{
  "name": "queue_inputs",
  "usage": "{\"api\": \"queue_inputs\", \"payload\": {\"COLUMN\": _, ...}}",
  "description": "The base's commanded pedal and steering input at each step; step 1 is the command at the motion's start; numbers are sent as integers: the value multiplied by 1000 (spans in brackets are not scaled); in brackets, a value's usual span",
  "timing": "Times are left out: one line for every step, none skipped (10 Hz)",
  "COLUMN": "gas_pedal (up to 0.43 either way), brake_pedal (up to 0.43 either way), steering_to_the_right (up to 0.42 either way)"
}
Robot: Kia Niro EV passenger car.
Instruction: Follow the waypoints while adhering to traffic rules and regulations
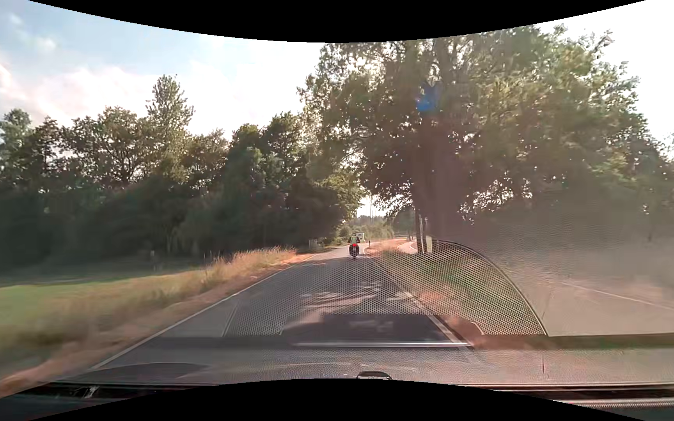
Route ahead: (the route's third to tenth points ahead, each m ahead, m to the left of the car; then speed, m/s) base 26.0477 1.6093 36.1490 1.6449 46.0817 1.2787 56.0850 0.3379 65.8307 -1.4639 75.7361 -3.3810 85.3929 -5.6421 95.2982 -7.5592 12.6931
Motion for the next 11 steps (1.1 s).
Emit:
{"api": "queue_inputs", "payload": {"gas_pedal": 150, "brake_pedal": 0, "steering_to_the_right": -4}}
{"api": "queue_inputs", "payload": {"gas_pedal": 150, "brake_pedal": 0, "steering_to_the_right": -5}}
{"api": "queue_inputs", "payload": {"gas_pedal": 150, "brake_pedal": 0, "steering_to_the_right": -4}}
{"api": "queue_inputs", "payload": {"gas_pedal": 150, "brake_pedal": 0, "steering_to_the_right": -4}}
{"api": "queue_inputs", "payload": {"gas_pedal": 150, "brake_pedal": 0, "steering_to_the_right": -5}}
{"api": "queue_inputs", "payload": {"gas_pedal": 150, "brake_pedal": 0, "steering_to_the_right": -4}}
{"api": "queue_inputs", "payload": {"gas_pedal": 150, "brake_pedal": 0, "steering_to_the_right": -4}}
{"api": "queue_inputs", "payload": {"gas_pedal": 150, "brake_pedal": 0, "steering_to_the_right": -2}}
{"api": "queue_inputs", "payload": {"gas_pedal": 150, "brake_pedal": 0, "steering_to_the_right": 0}}
{"api": "queue_inputs", "payload": {"gas_pedal": 150, "brake_pedal": 0, "steering_to_the_right": 1}}
{"api": "queue_inputs", "payload": {"gas_pedal": 150, "brake_pedal": 0, "steering_to_the_right": 1}}
